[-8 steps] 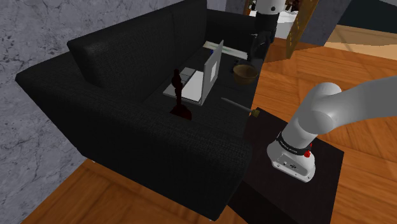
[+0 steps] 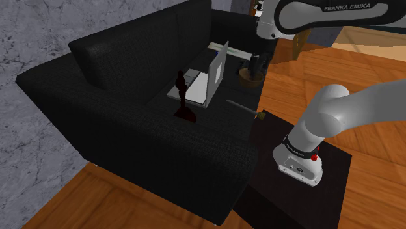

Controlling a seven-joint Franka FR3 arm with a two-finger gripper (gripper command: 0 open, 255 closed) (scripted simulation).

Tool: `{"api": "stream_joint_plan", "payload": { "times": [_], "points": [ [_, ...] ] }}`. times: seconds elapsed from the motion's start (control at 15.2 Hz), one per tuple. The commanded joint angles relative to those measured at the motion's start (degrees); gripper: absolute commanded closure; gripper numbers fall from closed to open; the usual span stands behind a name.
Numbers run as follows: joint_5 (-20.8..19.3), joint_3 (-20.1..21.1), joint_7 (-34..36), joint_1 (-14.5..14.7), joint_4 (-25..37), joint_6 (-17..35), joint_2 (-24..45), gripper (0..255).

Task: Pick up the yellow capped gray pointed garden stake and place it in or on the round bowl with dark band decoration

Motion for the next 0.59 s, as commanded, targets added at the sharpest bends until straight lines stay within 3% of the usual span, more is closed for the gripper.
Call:
{"api": "stream_joint_plan", "payload": {
  "times": [0.0,0.53],
  "points": [
    [-1.49,-1.05,-1.75,-0.21,-3.71,4.3,-0.19,0],
    [-8.62,-5.91,-7.64,-2.3,-15.34,25.57,6.75,0]
  ]
}}
